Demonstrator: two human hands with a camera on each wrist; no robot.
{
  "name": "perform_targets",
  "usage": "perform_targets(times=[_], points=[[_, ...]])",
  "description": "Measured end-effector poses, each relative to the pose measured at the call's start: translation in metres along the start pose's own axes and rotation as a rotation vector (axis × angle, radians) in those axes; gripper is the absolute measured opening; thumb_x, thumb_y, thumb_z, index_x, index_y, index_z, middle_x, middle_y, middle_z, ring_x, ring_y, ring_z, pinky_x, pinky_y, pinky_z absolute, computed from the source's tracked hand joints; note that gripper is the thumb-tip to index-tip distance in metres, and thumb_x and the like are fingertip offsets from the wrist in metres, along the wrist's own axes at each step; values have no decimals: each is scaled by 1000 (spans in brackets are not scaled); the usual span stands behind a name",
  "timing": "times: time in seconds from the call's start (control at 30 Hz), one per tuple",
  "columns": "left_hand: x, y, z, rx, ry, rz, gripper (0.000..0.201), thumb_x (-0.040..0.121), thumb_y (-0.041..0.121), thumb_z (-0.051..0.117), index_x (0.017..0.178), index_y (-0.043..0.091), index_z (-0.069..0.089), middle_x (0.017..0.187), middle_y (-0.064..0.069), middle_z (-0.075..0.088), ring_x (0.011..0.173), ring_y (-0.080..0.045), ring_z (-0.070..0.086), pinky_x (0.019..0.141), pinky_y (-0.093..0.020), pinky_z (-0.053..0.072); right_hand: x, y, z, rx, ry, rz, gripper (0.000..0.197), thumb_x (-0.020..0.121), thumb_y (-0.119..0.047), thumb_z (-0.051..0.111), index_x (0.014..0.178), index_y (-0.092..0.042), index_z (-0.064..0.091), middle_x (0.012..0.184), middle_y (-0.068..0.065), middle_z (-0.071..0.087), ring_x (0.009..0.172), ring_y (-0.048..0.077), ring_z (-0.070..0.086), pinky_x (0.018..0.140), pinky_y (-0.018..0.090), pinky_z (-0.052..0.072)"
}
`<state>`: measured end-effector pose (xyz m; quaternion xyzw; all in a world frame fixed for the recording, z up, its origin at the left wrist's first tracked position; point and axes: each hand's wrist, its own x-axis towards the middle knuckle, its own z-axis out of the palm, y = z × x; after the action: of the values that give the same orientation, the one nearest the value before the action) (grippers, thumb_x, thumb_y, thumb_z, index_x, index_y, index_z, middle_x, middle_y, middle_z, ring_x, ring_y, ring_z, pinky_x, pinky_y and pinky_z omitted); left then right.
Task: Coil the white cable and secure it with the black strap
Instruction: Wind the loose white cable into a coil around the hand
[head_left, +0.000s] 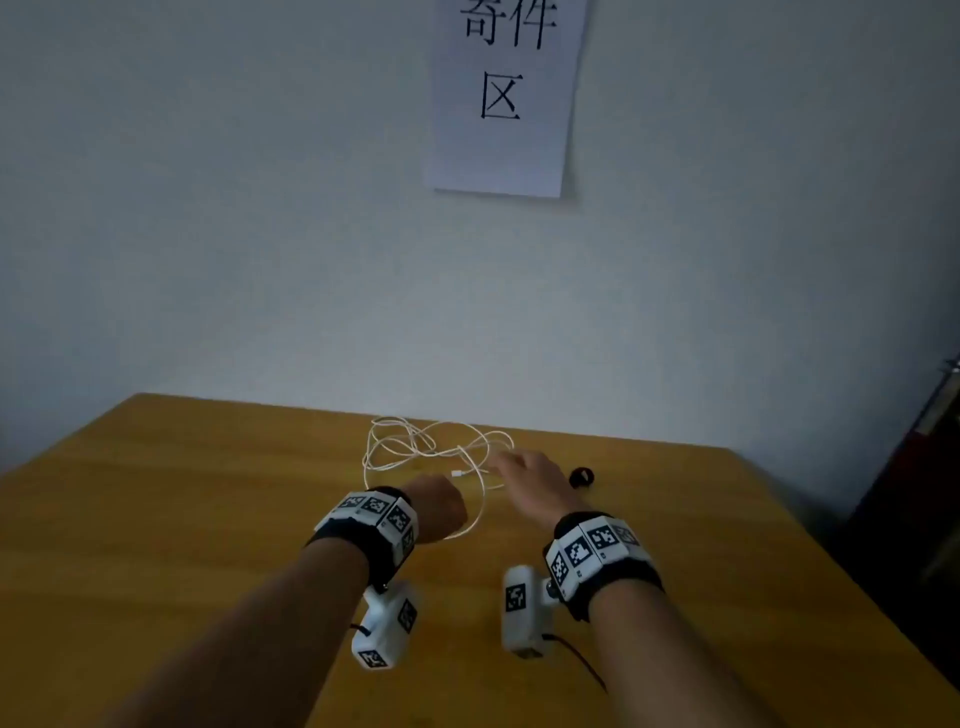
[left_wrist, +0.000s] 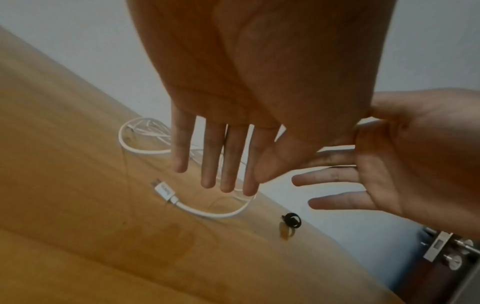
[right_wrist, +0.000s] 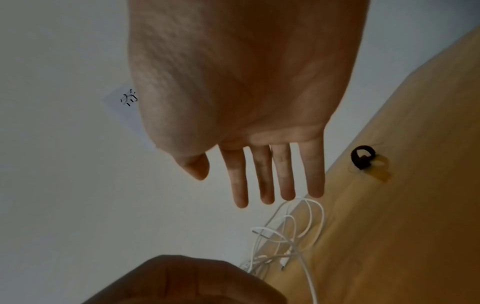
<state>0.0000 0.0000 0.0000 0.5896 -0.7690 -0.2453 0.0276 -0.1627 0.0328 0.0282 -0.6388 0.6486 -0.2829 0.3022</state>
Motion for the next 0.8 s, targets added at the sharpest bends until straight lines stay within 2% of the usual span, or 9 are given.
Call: perform_targets(times=[0.07, 0.13, 0.2, 0.3, 0.43, 0.57, 0.63, 0.7, 0.8], points=[[5, 0, 3, 9, -41, 7, 41, 80, 28, 43, 105, 19, 75, 117, -3, 72, 108, -21, 67, 96, -39, 53, 7, 6, 1, -18, -38, 35, 51, 105, -44, 39, 123, -6, 69, 131, 18, 67, 121, 36, 63, 101, 45, 50], [9, 0, 8, 17, -81, 10, 33, 90, 23, 50, 111, 26, 74, 123, 3, 69, 112, -17, 64, 99, -36, 51, 15, 15, 4, -20, -82, 27, 47, 105, -46, 37, 122, -18, 71, 133, 8, 68, 114, 25, 63, 94, 38, 47], [17, -2, 14, 24, -80, 36, 31, 92, 19, 53, 112, 29, 74, 125, 4, 68, 115, -15, 63, 100, -32, 49, 23, 21, 10, -1, -116, 31, 46, 105, -49, 37, 120, -23, 72, 135, 2, 66, 117, 17, 58, 95, 36, 41], [27, -8, 21, 39, -64, 67, 30, 91, 13, 56, 113, 24, 73, 123, 1, 69, 115, -14, 63, 99, -29, 48, 33, 26, 16, 27, -142, 46, 47, 105, -50, 37, 118, -24, 73, 134, 0, 67, 125, 19, 58, 102, 38, 41], [31, -12, 24, 86, -83, 107, 21, 89, 13, 66, 109, 12, 73, 114, -4, 73, 106, -15, 67, 96, -25, 50, 36, 27, 21, 49, -176, 64, 47, 105, -51, 39, 120, -23, 74, 126, -4, 70, 119, 16, 60, 107, 41, 44], [25, -14, 21, -5, -32, 82, 26, 85, 8, 70, 110, 13, 65, 106, -3, 73, 100, -17, 67, 90, -30, 53, 34, 24, 21, 60, -180, 73, 44, 103, -49, 43, 119, -22, 74, 122, -4, 71, 116, 18, 62, 107, 47, 47], [22, -16, 17, -52, 11, 71, 31, 84, 9, 70, 114, 17, 63, 97, 2, 74, 96, -15, 67, 89, -31, 54, 30, 19, 19, 70, -168, 62, 40, 104, -44, 45, 121, -21, 73, 125, -3, 70, 117, 19, 61, 106, 47, 47], [17, -19, 9, -64, 34, 104, 29, 85, 11, 68, 113, 18, 68, 84, 8, 72, 90, -12, 69, 89, -32, 55, 24, 13, 16, 70, -164, 29, 35, 106, -34, 44, 124, -22, 71, 129, -2, 69, 121, 20, 60, 108, 46, 46], [4, -16, -6, -126, 23, 168, 22, 88, 11, 60, 99, 23, 75, 75, 10, 71, 83, -10, 71, 85, -34, 58, 15, 8, 11, 32, -163, -26, 41, 103, -12, 41, 133, -23, 67, 137, 1, 65, 127, 21, 58, 109, 44, 47]])
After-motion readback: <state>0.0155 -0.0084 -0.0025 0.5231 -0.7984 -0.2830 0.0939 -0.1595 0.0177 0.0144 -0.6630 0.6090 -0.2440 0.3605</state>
